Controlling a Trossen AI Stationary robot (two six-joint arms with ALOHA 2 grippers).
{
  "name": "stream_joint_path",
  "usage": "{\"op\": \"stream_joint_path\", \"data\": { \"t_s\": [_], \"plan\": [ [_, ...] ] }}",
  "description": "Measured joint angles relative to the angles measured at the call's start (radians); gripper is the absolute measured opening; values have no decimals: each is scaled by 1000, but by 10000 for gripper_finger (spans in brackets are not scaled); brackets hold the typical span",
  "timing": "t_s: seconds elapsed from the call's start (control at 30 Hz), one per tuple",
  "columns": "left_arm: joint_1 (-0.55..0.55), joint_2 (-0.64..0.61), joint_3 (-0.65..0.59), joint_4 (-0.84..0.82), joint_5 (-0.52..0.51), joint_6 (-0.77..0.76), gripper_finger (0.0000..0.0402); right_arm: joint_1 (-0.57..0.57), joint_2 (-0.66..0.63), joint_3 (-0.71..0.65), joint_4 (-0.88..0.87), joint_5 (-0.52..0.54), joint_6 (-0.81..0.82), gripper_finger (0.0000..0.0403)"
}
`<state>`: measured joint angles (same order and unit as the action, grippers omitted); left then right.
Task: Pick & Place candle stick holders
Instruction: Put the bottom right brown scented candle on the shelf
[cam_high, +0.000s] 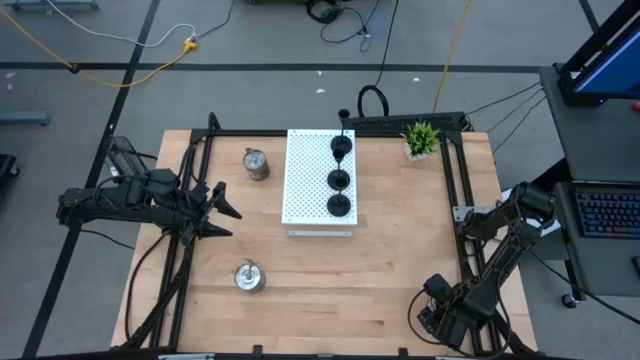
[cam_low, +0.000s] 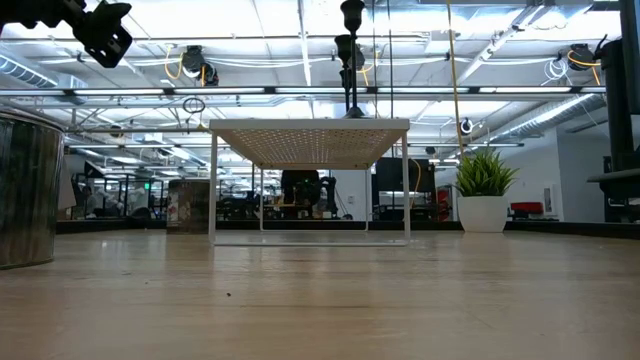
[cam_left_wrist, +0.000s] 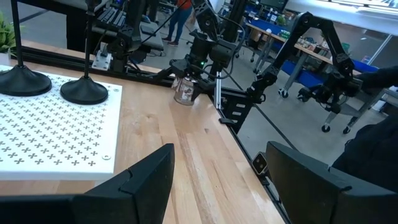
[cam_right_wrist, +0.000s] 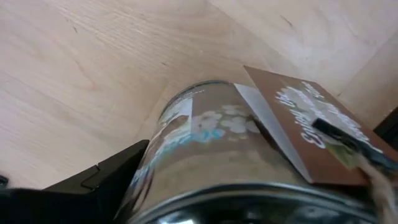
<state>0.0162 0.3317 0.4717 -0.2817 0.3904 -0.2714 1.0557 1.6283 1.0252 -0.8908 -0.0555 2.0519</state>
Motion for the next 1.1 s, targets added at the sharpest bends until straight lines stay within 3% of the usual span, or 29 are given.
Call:
{"op": "stream_joint_path", "data": {
  "t_s": [0.47, 0.77, 1.1],
  "plan": [
    [0, 0, 0, 0, -20, 4, 257, -7, 0, 0, -3, 3, -25, 351],
    [0, 0, 0, 0, -34, -16, 257, -84, -2, -2, -1, 12, -192, 351],
    [0, 0, 0, 3, -34, -105, 257, -181, -63, -2, -2, 139, -341, 351]
  ]
}}
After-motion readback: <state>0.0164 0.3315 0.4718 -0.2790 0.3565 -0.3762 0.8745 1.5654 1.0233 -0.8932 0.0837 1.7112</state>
